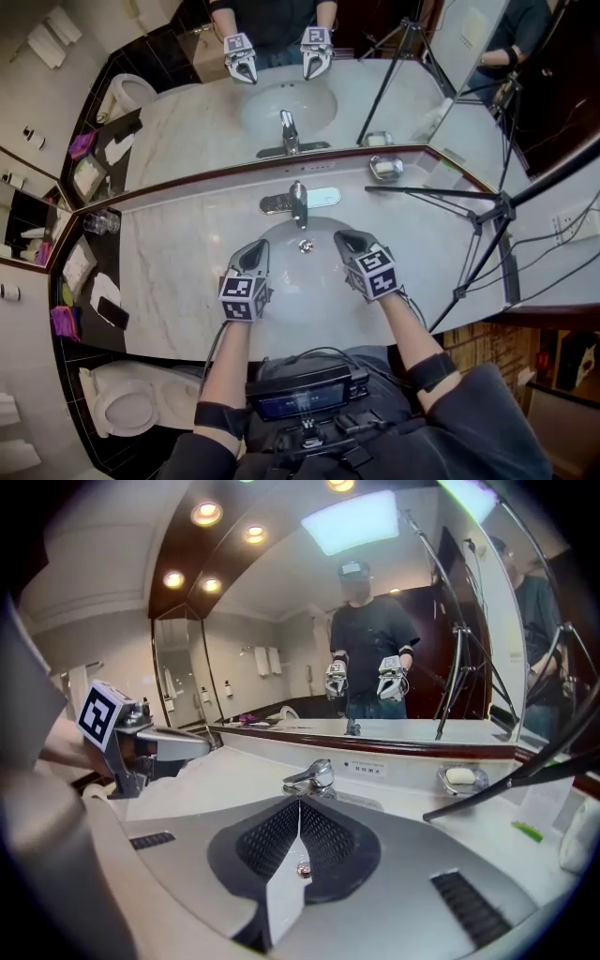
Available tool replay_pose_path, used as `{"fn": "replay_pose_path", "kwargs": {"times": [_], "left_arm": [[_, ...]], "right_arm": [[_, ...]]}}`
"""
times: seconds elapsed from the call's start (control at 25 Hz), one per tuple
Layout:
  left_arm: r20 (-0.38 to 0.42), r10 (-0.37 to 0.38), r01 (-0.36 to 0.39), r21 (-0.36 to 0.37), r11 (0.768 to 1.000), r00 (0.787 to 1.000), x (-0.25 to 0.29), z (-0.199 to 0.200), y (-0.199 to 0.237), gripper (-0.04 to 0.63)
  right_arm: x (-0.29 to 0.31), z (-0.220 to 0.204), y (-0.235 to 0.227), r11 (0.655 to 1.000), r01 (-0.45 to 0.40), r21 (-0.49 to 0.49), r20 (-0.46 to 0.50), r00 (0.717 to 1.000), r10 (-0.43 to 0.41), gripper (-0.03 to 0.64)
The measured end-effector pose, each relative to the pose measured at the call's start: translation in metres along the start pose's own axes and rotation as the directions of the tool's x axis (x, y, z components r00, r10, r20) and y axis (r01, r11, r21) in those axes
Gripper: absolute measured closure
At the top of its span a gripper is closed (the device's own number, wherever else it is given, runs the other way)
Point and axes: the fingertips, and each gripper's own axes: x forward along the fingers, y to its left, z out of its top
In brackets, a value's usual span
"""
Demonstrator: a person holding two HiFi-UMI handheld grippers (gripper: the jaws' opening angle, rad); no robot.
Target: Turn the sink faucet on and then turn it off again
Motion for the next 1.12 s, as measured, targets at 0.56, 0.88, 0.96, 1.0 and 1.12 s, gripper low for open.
{"fn": "replay_pose_path", "kwargs": {"times": [0.56,0.88,0.96,1.0,1.12], "left_arm": [[-0.026,0.027,-0.027,-0.008,1.000,0.999,0.002,-0.013,0.011,0.595],[-0.040,0.031,-0.032,-0.021,0.999,0.999,0.003,-0.021,0.015,0.595],[-0.045,0.033,-0.034,-0.025,0.999,0.998,0.005,-0.024,0.015,0.595],[-0.047,0.035,-0.036,-0.028,0.999,0.998,0.005,-0.025,0.016,0.595],[-0.050,0.040,-0.042,-0.037,0.998,0.998,0.006,-0.026,0.018,0.595]], "right_arm": [[0.076,-0.003,0.017,0.667,-0.008,-0.745,-0.143,0.979,-0.147,0.405],[0.116,0.005,0.023,0.509,-0.046,-0.860,-0.148,0.976,-0.160,0.357],[0.125,0.003,0.024,0.486,-0.067,-0.871,-0.161,0.975,-0.156,0.357],[0.129,0.002,0.025,0.480,-0.074,-0.874,-0.167,0.974,-0.152,0.357],[0.141,0.002,0.027,0.458,-0.088,-0.885,-0.174,0.974,-0.147,0.357]]}}
